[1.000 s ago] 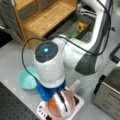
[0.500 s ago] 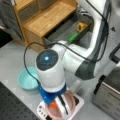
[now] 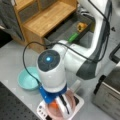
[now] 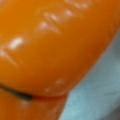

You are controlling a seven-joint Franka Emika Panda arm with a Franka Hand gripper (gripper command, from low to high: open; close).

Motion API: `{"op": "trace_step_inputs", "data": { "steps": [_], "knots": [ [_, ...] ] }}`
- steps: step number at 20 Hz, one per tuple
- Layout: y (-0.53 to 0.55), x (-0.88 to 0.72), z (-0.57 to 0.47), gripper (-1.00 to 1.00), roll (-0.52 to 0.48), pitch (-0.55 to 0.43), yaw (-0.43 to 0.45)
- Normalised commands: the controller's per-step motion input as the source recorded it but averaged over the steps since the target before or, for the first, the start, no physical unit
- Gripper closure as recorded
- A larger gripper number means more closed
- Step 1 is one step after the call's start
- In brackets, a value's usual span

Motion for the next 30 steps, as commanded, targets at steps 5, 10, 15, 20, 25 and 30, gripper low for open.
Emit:
{"op": "trace_step_inputs", "data": {
  "steps": [5,10,15,20,25,30],
  "knots": [
    [0.15,-0.09,0.01,1.00,-0.295,-0.036,-0.029],
    [0.12,-0.08,-0.02,1.00,-0.259,-0.054,-0.041],
    [0.05,-0.04,-0.04,1.00,-0.245,-0.066,-0.040],
    [0.02,-0.01,-0.05,1.00,-0.243,-0.081,-0.011],
    [-0.01,0.02,-0.07,1.00,-0.240,-0.068,0.014],
    [0.00,0.08,-0.12,1.00,-0.240,-0.059,0.023]
  ]
}}
